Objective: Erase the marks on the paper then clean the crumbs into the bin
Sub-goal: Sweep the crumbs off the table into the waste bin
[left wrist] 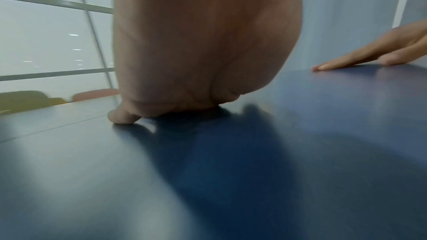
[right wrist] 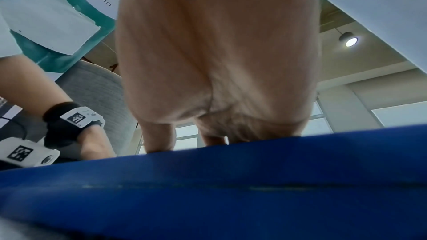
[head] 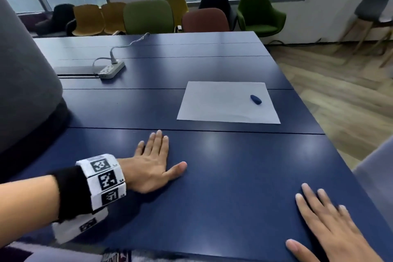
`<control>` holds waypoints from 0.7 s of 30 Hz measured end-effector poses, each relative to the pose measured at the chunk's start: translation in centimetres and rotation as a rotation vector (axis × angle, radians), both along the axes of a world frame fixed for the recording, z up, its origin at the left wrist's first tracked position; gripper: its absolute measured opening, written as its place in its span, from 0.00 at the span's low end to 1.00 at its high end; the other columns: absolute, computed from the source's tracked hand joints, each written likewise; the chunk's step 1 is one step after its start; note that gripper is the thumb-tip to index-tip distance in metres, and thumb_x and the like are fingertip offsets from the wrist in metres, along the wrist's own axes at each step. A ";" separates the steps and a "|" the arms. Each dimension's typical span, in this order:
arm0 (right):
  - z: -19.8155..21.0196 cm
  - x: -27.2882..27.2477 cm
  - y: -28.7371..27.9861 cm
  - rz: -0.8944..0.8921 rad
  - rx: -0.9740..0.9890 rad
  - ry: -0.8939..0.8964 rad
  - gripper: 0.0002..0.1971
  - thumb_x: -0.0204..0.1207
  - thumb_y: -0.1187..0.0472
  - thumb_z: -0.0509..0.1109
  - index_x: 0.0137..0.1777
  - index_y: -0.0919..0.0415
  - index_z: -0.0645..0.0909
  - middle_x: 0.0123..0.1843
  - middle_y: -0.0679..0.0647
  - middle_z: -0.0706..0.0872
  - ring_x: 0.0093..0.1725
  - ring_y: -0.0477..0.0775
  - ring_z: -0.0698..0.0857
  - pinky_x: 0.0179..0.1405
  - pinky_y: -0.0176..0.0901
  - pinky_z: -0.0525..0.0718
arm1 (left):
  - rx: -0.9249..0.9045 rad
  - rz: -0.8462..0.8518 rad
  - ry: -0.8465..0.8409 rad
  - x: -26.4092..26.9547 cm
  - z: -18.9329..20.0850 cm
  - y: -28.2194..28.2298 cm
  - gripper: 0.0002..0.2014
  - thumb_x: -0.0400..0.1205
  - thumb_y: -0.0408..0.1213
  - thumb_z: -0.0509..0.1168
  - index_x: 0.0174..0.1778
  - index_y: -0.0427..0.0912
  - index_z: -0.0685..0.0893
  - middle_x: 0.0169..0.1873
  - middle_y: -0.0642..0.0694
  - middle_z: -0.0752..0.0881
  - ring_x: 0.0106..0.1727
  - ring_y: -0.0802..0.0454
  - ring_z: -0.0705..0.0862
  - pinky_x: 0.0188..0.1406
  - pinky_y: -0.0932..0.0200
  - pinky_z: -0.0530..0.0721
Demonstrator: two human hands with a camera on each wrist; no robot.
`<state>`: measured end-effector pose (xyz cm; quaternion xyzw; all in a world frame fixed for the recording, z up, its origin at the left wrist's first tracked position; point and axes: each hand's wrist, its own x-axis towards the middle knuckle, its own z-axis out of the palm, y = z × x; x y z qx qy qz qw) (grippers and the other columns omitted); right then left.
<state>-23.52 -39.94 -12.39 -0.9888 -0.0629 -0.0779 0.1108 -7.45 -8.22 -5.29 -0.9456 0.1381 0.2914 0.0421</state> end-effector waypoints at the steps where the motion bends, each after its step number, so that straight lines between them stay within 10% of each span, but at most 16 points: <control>1: 0.0 -0.1 0.3 -0.015 -0.002 0.000 0.40 0.77 0.27 0.39 0.85 0.47 0.43 0.86 0.41 0.42 0.85 0.42 0.39 0.79 0.35 0.38 | -0.019 -0.049 0.004 -0.3 -0.2 -1.9 0.51 0.75 0.75 0.32 0.80 0.39 0.24 0.79 0.39 0.21 0.79 0.46 0.21 0.82 0.44 0.31; 9: -0.5 0.3 0.2 -0.043 -0.041 -0.024 0.43 0.75 0.25 0.39 0.85 0.48 0.42 0.87 0.41 0.43 0.84 0.41 0.40 0.80 0.36 0.37 | -0.181 -0.349 0.208 -1.4 1.2 -11.8 0.44 0.82 0.70 0.36 0.82 0.43 0.28 0.82 0.45 0.26 0.81 0.54 0.25 0.83 0.45 0.33; 15: -0.7 -0.2 0.1 -0.055 -0.045 -0.082 0.41 0.77 0.27 0.40 0.85 0.48 0.42 0.87 0.41 0.44 0.85 0.42 0.42 0.80 0.38 0.39 | -0.212 0.019 0.043 -1.4 3.4 -0.9 0.51 0.72 0.76 0.33 0.80 0.44 0.24 0.78 0.53 0.23 0.79 0.59 0.24 0.80 0.59 0.33; 21: -0.9 -0.6 0.3 -0.058 -0.048 -0.129 0.40 0.78 0.28 0.40 0.85 0.48 0.43 0.87 0.41 0.45 0.85 0.43 0.42 0.81 0.41 0.41 | 0.060 0.449 -0.073 -5.8 -1.0 8.3 0.55 0.64 0.73 0.28 0.82 0.39 0.26 0.80 0.42 0.23 0.80 0.49 0.23 0.82 0.44 0.33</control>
